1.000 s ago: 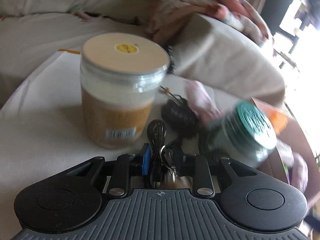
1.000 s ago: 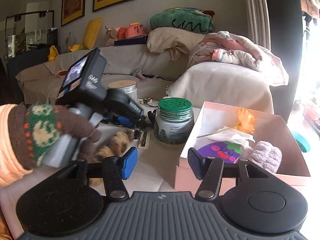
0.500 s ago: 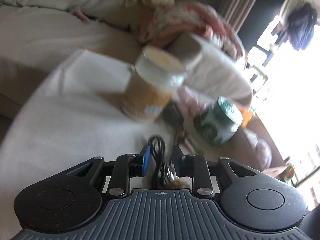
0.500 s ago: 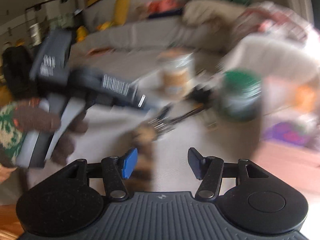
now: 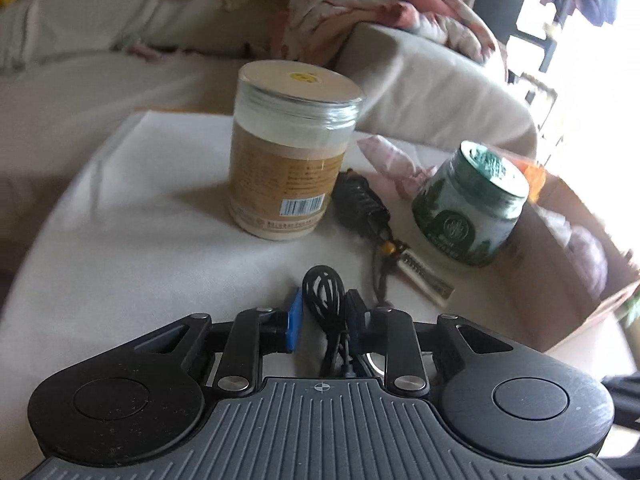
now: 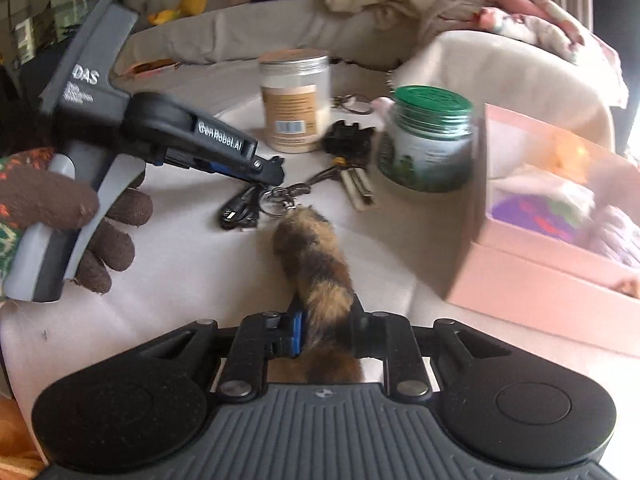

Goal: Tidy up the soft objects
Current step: 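Grasp the black cable keys with the left tool while the right tool grasps the leopard fur keychain, then carry the cable keys and fur keychain over the pink box with both tools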

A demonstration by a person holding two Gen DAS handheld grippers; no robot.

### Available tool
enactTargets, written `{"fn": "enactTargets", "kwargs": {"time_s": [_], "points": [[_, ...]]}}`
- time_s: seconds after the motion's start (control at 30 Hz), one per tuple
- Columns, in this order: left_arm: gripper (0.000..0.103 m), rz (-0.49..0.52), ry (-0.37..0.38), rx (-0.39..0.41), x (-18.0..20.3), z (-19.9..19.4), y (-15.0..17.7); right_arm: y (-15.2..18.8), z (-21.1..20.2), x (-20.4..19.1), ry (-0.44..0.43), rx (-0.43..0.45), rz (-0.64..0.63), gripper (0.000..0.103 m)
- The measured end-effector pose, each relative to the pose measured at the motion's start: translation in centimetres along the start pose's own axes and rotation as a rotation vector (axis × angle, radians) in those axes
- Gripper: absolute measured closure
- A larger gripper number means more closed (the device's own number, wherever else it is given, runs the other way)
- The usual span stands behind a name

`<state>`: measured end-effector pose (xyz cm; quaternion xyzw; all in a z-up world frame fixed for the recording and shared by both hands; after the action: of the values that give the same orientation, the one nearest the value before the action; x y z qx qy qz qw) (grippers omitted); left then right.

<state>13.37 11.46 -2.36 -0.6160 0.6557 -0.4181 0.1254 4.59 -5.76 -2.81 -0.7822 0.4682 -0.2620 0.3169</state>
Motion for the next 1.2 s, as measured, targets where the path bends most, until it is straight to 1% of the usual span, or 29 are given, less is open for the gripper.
{"fn": "enactTargets", "kwargs": {"time_s": [0.03, 0.1, 0.17, 0.27, 0.37, 0.43, 0.5, 0.6, 0.67, 0.73, 0.8, 0.97, 1.0, 1.03, 1.07, 1.1, 1.2], "points": [[0.073, 0.019, -0.008, -0.009, 0.1, -0.1, 0.1, 0.1, -0.1, -0.1, 0.003, 0.005, -0.006, 0.077], [0.073, 0.046, -0.021, -0.026, -0.1, -0.6, 0.5, 0.0, 0.0, -0.5, 0.010, 0.013, -0.036, 0.062], [0.073, 0.058, -0.021, -0.044, -0.3, -1.1, 0.8, -0.7, 0.6, -1.0, 0.025, 0.032, -0.069, 0.059], [0.074, 0.065, -0.002, -0.063, -0.3, -1.8, 1.4, -1.9, 0.9, -2.0, 0.042, 0.076, -0.129, 0.059], [0.074, 0.037, 0.019, -0.041, -0.3, -2.3, 2.1, -3.7, 1.9, -2.7, 0.041, 0.092, -0.155, 0.059], [0.074, 0.062, 0.028, -0.028, -0.1, -2.7, 2.7, -5.1, 2.9, -3.0, 0.029, 0.078, -0.146, 0.059], [0.075, 0.100, 0.039, -0.018, 0.3, -3.1, 3.3, -6.5, 3.9, -3.2, -0.009, 0.052, -0.115, 0.059], [0.077, 0.110, 0.063, 0.003, 0.2, -3.6, 3.8, -7.9, 5.2, -3.7, -0.068, 0.002, -0.069, 0.059], [0.081, 0.114, 0.076, 0.009, -0.1, -3.9, 3.9, -8.3, 6.2, -3.9, -0.085, -0.034, -0.044, 0.059], [0.082, 0.127, 0.076, 0.017, -0.3, -4.3, 4.1, -8.3, 6.9, -4.4, -0.098, -0.062, -0.020, 0.059], [0.082, 0.139, 0.071, 0.030, -0.6, -4.8, 4.4, -8.0, 7.4, -5.0, -0.098, -0.081, -0.027, 0.058], [0.082, 0.111, 0.106, 0.070, -1.3, -5.2, 4.7, -7.4, 6.9, -6.4, -0.043, -0.025, -0.138, 0.058], [0.082, 0.106, 0.110, 0.073, -1.4, -5.2, 4.7, -7.4, 6.9, -6.4, -0.041, -0.023, -0.144, 0.059], [0.082, 0.104, 0.113, 0.075, -1.4, -5.3, 4.7, -7.3, 6.8, -6.4, -0.043, -0.028, -0.140, 0.060], [0.082, 0.099, 0.116, 0.078, -1.5, -5.3, 4.7, -7.3, 6.7, -6.3, -0.050, -0.035, -0.131, 0.071], [0.082, 0.094, 0.119, 0.080, -1.6, -5.3, 4.7, -7.3, 6.5, -6.1, -0.046, -0.041, -0.126, 0.075], [0.082, 0.083, 0.117, 0.087, -1.6, -5.3, 4.7, -7.7, 5.4, -5.2, -0.048, -0.029, -0.079, 0.075]]}}
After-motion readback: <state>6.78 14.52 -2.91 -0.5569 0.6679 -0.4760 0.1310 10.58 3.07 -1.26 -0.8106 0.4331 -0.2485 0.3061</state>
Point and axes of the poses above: each gripper's, at about its wrist camera, not at the fingertips, and z roughly the way its jaws point, x to its right, y to its underside, the point moved 8 cm from there along z, roughly the way its jaws point, and after that the axes turned 13 degrees about y, right-handed, at the moved point
